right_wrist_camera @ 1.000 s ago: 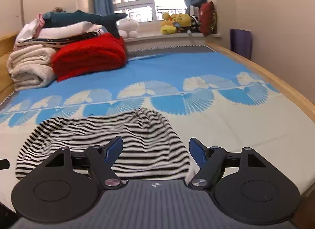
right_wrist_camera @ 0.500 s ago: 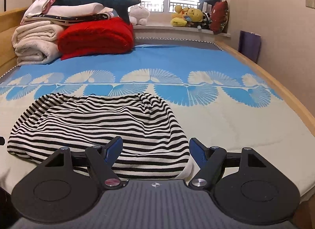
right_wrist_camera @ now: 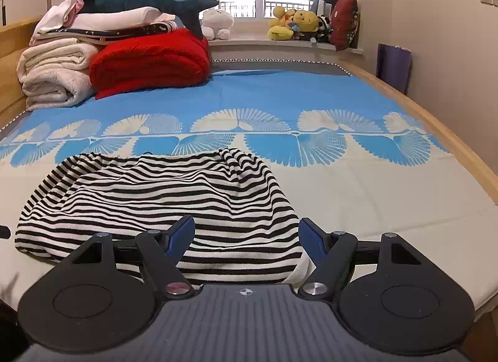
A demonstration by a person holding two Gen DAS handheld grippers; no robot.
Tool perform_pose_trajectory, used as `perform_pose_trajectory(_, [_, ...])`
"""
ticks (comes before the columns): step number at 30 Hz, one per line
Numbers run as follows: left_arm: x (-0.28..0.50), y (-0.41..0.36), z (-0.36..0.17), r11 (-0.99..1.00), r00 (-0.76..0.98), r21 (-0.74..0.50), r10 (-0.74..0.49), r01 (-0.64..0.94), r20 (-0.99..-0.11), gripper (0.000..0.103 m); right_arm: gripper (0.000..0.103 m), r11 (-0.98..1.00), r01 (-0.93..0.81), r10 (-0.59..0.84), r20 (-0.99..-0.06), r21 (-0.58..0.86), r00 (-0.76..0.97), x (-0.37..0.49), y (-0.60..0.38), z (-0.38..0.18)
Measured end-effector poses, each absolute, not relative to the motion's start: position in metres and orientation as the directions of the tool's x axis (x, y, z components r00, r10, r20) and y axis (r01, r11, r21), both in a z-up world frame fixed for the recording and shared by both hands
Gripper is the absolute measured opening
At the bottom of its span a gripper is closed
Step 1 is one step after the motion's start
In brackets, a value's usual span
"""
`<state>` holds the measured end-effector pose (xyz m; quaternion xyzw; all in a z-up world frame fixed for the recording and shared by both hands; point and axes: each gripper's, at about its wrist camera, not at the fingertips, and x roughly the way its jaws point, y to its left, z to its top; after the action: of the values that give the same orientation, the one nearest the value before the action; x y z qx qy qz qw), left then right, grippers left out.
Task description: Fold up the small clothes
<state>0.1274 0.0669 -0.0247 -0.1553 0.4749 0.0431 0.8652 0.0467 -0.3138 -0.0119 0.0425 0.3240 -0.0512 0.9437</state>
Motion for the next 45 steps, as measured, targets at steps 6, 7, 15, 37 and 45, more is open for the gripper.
perform_pose_trajectory(6, [0.141, 0.068, -0.031, 0.935, 0.530, -0.244, -0.074, -0.257, -0.845, 0.069, 0.073, 0.988, 0.133, -0.059, -0.590, 0.083, 0.805, 0.051, -0.331, 0.001])
perform_pose_trajectory(7, [0.146, 0.070, -0.034, 0.925, 0.524, -0.258, -0.078, -0.279, -0.848, 0.069, 0.073, 0.989, 0.134, -0.070, -0.583, 0.067, 0.810, 0.054, -0.337, 0.006])
perform_pose_trajectory(15, [0.183, 0.102, -0.074, 0.755, 0.432, -0.390, -0.158, -0.527, -0.888, 0.084, 0.074, 0.976, 0.218, -0.195, -0.523, -0.018, 0.830, 0.078, -0.396, 0.025])
perform_pose_trajectory(37, [0.219, 0.117, -0.095, 0.649, 0.432, -0.420, -0.153, -0.634, -0.889, 0.023, 0.074, 0.921, 0.381, -0.268, -0.581, 0.078, 0.768, 0.081, -0.427, 0.010])
perform_pose_trajectory(45, [0.215, 0.102, -0.080, 0.745, 0.467, -0.379, -0.102, -0.550, -0.878, 0.021, 0.074, 0.922, 0.381, -0.274, -0.580, 0.068, 0.767, 0.078, -0.424, 0.010])
